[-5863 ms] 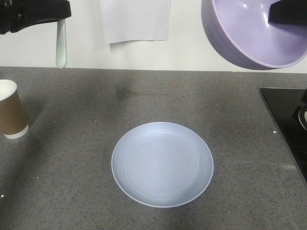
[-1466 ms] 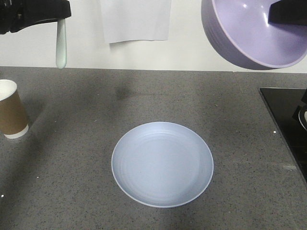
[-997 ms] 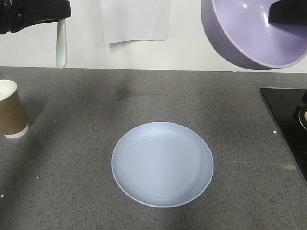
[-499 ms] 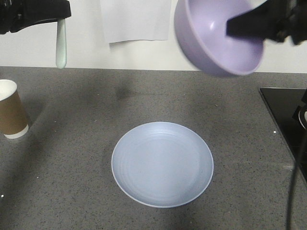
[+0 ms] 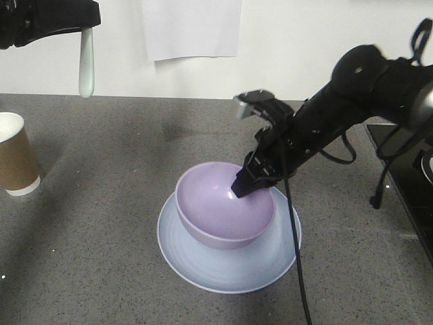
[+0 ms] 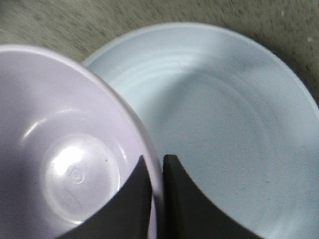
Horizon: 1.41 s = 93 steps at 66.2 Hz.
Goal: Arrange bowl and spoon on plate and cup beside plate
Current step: 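Lower the lavender bowl with the right gripper onto the plate, then open the right gripper and raise it away from the bowl, then swing the left gripper with the spoon over the bowl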
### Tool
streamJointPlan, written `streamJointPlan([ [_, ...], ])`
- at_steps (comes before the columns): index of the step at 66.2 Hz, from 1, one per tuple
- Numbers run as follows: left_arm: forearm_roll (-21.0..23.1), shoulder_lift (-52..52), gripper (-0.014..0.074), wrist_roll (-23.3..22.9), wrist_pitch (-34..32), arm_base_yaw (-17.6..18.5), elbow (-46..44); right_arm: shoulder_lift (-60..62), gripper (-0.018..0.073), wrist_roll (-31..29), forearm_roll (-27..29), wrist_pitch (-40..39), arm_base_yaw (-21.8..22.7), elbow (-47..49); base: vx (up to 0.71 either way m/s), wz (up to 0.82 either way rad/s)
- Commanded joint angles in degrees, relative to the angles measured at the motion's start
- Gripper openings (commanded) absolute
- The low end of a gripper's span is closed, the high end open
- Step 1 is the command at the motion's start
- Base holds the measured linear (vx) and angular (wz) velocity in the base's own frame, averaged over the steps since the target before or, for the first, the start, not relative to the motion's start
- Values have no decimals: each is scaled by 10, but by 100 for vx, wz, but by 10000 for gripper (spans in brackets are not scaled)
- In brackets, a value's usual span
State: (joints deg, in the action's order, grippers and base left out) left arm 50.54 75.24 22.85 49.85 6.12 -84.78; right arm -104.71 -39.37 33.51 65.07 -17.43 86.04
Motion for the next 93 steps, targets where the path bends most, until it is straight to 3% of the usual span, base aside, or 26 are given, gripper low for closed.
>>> streamJointPlan([
  [1, 32, -16, -6, 0, -25, -1, -14, 15, 1, 10, -21, -27, -11, 17, 0, 0],
  [18, 32, -16, -6, 0, -27, -1, -14, -10, 73, 28, -72, -29, -15, 17, 0, 0],
  [43, 32, -16, -6, 0, -27, -1, -14, -11, 401, 33, -72, -60, -15, 19, 0, 0],
  [55, 32, -16, -6, 0, -26, -1, -14, 10, 453, 71, -72, -53, -15, 62, 0, 0],
  [69, 33, -16, -6, 0, -3, -1, -14, 87, 389, 113, -67, -6, -7, 145, 0, 0],
  [77, 33, -16, -6, 0, 17, 1, -14, 171, 235, 105, -61, -15, 9, 149, 0, 0],
  [86, 33, -13, -6, 14, 23, 23, -14, 274, -3, 105, -64, -10, 37, 149, 0, 0],
  [93, 31, -5, -8, 22, 21, 61, -14, 356, -11, 105, -81, 5, 53, 149, 0, 0],
])
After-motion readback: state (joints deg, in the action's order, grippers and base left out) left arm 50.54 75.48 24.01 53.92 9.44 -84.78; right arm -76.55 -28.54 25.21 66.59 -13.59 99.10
